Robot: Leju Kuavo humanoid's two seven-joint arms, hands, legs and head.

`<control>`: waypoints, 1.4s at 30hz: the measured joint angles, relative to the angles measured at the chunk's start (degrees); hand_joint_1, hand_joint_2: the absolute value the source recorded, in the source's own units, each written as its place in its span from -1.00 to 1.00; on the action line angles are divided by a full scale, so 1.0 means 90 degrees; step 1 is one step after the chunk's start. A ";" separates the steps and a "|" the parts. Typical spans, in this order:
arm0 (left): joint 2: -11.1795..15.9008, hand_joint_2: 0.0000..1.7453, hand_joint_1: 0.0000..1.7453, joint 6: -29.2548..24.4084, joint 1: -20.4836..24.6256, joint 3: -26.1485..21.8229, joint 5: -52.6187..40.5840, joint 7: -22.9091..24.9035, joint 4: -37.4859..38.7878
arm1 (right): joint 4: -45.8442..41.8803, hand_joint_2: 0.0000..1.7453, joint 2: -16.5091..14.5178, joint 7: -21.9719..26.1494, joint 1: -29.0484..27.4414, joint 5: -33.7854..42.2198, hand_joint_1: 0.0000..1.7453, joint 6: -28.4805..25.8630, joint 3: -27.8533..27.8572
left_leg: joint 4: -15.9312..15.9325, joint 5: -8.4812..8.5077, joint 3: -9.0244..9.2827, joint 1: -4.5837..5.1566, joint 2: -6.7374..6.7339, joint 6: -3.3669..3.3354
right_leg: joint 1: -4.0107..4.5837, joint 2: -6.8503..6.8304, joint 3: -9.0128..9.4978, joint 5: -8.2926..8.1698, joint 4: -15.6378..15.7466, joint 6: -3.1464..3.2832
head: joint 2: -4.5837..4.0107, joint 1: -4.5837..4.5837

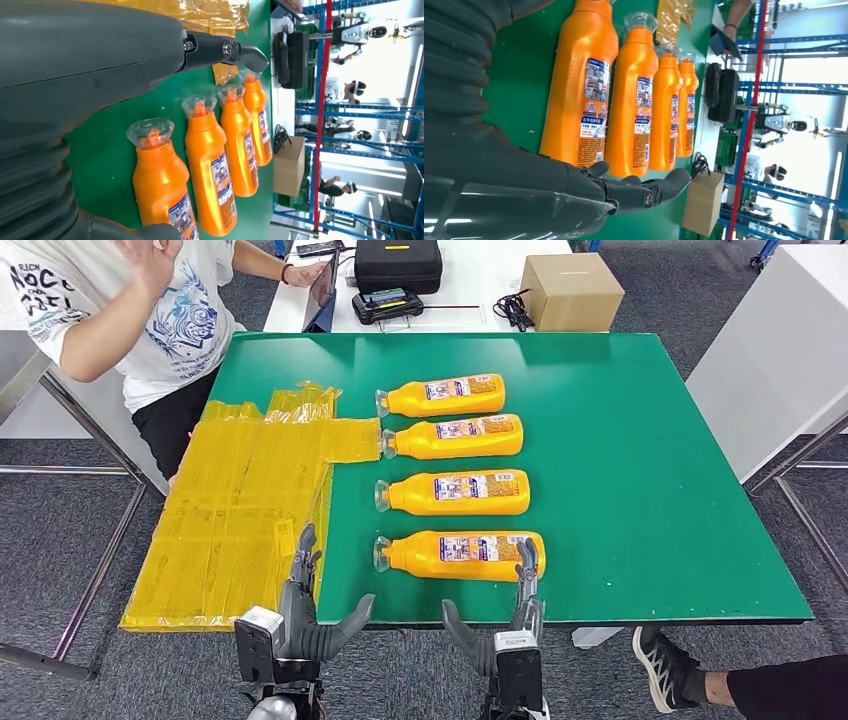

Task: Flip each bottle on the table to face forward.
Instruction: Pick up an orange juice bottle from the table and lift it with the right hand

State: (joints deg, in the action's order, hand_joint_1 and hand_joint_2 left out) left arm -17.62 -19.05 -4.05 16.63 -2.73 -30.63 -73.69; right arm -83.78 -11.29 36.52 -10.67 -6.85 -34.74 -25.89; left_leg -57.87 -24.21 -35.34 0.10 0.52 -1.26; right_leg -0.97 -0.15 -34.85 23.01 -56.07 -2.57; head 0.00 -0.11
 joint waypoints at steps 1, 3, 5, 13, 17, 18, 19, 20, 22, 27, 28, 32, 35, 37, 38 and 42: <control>0.0000 1.00 -1.00 -0.0007 0.0003 -0.0001 0.0000 -0.0001 0.0005 | -0.0001 1.00 0.0007 -0.0085 0.0003 -0.0188 -1.00 -0.0055 0.0001 | 0.0000 0.0000 0.0000 0.0000 0.0000 0.0000 | 0.0000 0.0000 0.0000 0.0000 0.0000 0.0000 | 0.0000 0.0000; 0.0002 1.00 -1.00 0.0011 0.0014 -0.0002 0.0000 -0.0018 0.0036 | -0.0022 1.00 0.0035 -0.0350 0.0020 -0.0757 -1.00 -0.0154 0.0010 | 0.0000 0.0000 0.0000 0.0000 0.0000 0.0000 | 0.0000 0.0000 0.0000 0.0000 0.0000 0.0000 | 0.0000 0.0000; 0.0005 1.00 -1.00 0.0072 0.0032 -0.0002 0.0011 -0.0062 0.0095 | -0.0092 1.00 0.0077 -0.0699 0.0063 -0.1482 -1.00 -0.0179 0.0071 | 0.0000 0.0000 0.0000 0.0000 0.0000 0.0000 | 0.0000 0.0000 0.0000 0.0000 0.0000 0.0000 | 0.0000 0.0000; 0.0019 1.00 -1.00 0.0274 0.0053 -0.0008 0.0041 -0.0148 0.0237 | -0.0356 1.00 0.0380 -0.1601 0.0473 -0.3123 -1.00 0.0301 0.0927 | -0.0001 0.0001 0.0000 0.0005 0.0000 -0.0001 | -0.0002 0.0000 0.0002 -0.0002 0.0001 -0.0003 | 0.0000 0.0000; 0.0019 1.00 -1.00 0.0338 0.0057 -0.0015 -0.0011 -0.0120 0.0262 | -0.0356 1.00 0.0594 -0.1966 0.0723 -0.3602 -1.00 0.0475 0.1236 | -0.0002 0.0001 0.0000 0.0005 0.0000 -0.0002 | -0.0002 0.0000 0.0001 -0.0002 0.0001 -0.0003 | 0.0000 0.0001; 0.0019 1.00 -1.00 0.0350 0.0057 -0.0016 -0.0018 -0.0116 0.0266 | -0.0356 1.00 0.0633 -0.2010 0.0772 -0.3651 -1.00 0.0497 0.1285 | -0.0002 0.0001 0.0000 0.0005 0.0000 -0.0001 | -0.0002 0.0000 0.0001 -0.0002 0.0001 -0.0003 | 0.0000 0.0001; 0.0019 1.00 -1.00 0.0361 0.0058 -0.0018 -0.0024 -0.0111 0.0268 | -0.0356 1.00 0.0665 -0.2063 0.0811 -0.3706 -1.00 0.0522 0.1324 | -0.0002 0.0000 0.0000 0.0005 0.0000 -0.0001 | -0.0002 0.0000 0.0001 -0.0002 0.0001 -0.0003 | 0.0000 0.0001; 0.0019 1.00 -1.00 0.0371 0.0059 -0.0019 -0.0038 -0.0103 0.0271 | -0.0356 1.00 0.0699 -0.2144 0.0846 -0.3784 -1.00 0.0561 0.1353 | -0.0002 0.0000 0.0000 0.0004 0.0000 -0.0001 | -0.0001 0.0000 0.0001 -0.0002 0.0001 -0.0003 | 0.0000 0.0000; 0.0019 1.00 -1.00 0.0393 0.0061 -0.0024 -0.0086 -0.0075 0.0279 | -0.0347 1.00 0.0779 -0.2399 0.0927 -0.3982 -1.00 0.0714 0.1386 | -0.0002 0.0000 -0.0001 0.0004 0.0000 -0.0001 | -0.0001 0.0000 0.0000 -0.0002 0.0000 -0.0002 | 0.0000 0.0000; 0.0019 1.00 -1.00 0.0481 0.0069 -0.0044 -0.0218 0.0015 0.0301 | -0.0122 1.00 0.0999 -0.2922 0.1213 -0.4161 -1.00 0.1355 0.1396 | -0.0002 0.0001 -0.0001 0.0004 0.0000 -0.0002 | -0.0002 0.0000 0.0001 -0.0002 0.0000 -0.0003 | 0.0000 0.0001; 0.0019 1.00 -1.00 0.0492 0.0070 -0.0051 -0.0231 0.0024 0.0302 | -0.0052 1.00 0.1032 -0.2969 0.1266 -0.4148 -1.00 0.1448 0.1396 | -0.0002 0.0001 -0.0001 0.0004 0.0001 -0.0002 | -0.0002 0.0000 0.0001 -0.0002 0.0000 -0.0003 | 0.0000 0.0001; 0.0019 1.00 -1.00 0.0516 0.0075 -0.0090 -0.0265 0.0055 0.0311 | 0.0182 1.00 0.1137 -0.3101 0.1439 -0.4112 -1.00 0.1765 0.1393 | -0.0002 0.0001 -0.0002 0.0005 0.0001 -0.0002 | -0.0002 0.0000 0.0001 -0.0003 0.0000 -0.0003 | 0.0000 0.0001; 0.0019 1.00 -1.00 0.0537 0.0078 -0.0105 -0.0304 0.0081 0.0318 | 0.0377 1.00 0.1219 -0.3293 0.1581 -0.4102 -1.00 0.2266 0.1351 | -0.0002 0.0001 -0.0004 0.0005 0.0001 -0.0002 | -0.0002 0.0000 0.0001 -0.0003 0.0000 -0.0003 | 0.0000 0.0001; 0.0019 1.00 -1.00 0.0563 0.0087 -0.0114 -0.0335 0.0107 0.0326 | 0.0574 1.00 0.1284 -0.3428 0.1716 -0.4106 -1.00 0.2614 0.1264 | -0.0002 0.0000 -0.0005 0.0004 0.0001 -0.0002 | -0.0002 0.0000 0.0000 -0.0003 0.0000 -0.0003 | 0.0000 0.0000; 0.0019 1.00 -1.00 0.0578 0.0095 -0.0117 -0.0350 0.0121 0.0333 | 0.0677 1.00 0.1314 -0.3480 0.1787 -0.4112 -1.00 0.2739 0.1211 | -0.0002 0.0001 -0.0005 0.0004 0.0001 -0.0002 | -0.0002 0.0000 0.0000 -0.0003 0.0000 -0.0003 | 0.0000 0.0001; 0.0019 1.00 -1.00 0.0603 0.0124 -0.0132 -0.0364 0.0141 0.0360 | 0.0980 1.00 0.1395 -0.3554 0.2002 -0.4133 -1.00 0.2906 0.1045 | -0.0002 0.0001 -0.0005 0.0004 0.0003 -0.0002 | -0.0002 -0.0001 0.0000 -0.0003 0.0000 -0.0003 | 0.0000 0.0001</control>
State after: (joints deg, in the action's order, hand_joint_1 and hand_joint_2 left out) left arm -17.44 -13.63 -2.94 15.45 -6.01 -29.36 -70.45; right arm -74.96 1.26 4.54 7.34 -44.04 -8.58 -16.49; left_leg -57.88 -24.20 -35.38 0.14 0.55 -1.28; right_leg -0.99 -0.17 -34.85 22.99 -56.07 -2.60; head 0.00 -0.10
